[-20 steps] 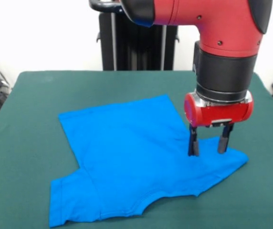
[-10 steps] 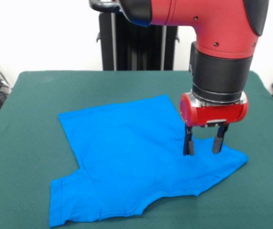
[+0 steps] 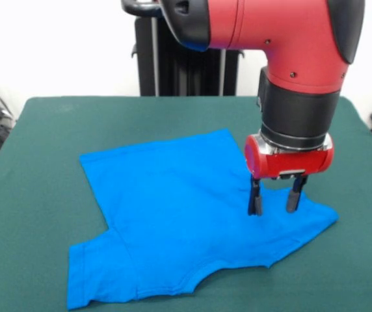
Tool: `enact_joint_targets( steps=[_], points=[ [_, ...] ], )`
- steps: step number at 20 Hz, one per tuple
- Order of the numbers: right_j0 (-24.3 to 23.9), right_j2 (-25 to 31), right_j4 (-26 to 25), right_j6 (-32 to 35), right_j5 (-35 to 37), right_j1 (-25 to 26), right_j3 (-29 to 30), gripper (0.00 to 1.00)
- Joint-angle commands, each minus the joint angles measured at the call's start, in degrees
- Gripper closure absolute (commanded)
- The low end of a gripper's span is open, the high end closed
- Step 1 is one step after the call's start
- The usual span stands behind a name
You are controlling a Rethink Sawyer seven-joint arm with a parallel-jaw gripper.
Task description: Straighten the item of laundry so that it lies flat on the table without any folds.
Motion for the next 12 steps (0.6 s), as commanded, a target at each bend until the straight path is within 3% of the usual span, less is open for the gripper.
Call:
enact_joint_targets(
  steps=[1,12],
  points=[
    [2.6,0.9,2.2,12.1,-3.1,1.4,2.9,0.0],
    [4.4,0.5,3.6,13.7,-2.2,1.5,1.9,0.0]
  ],
)
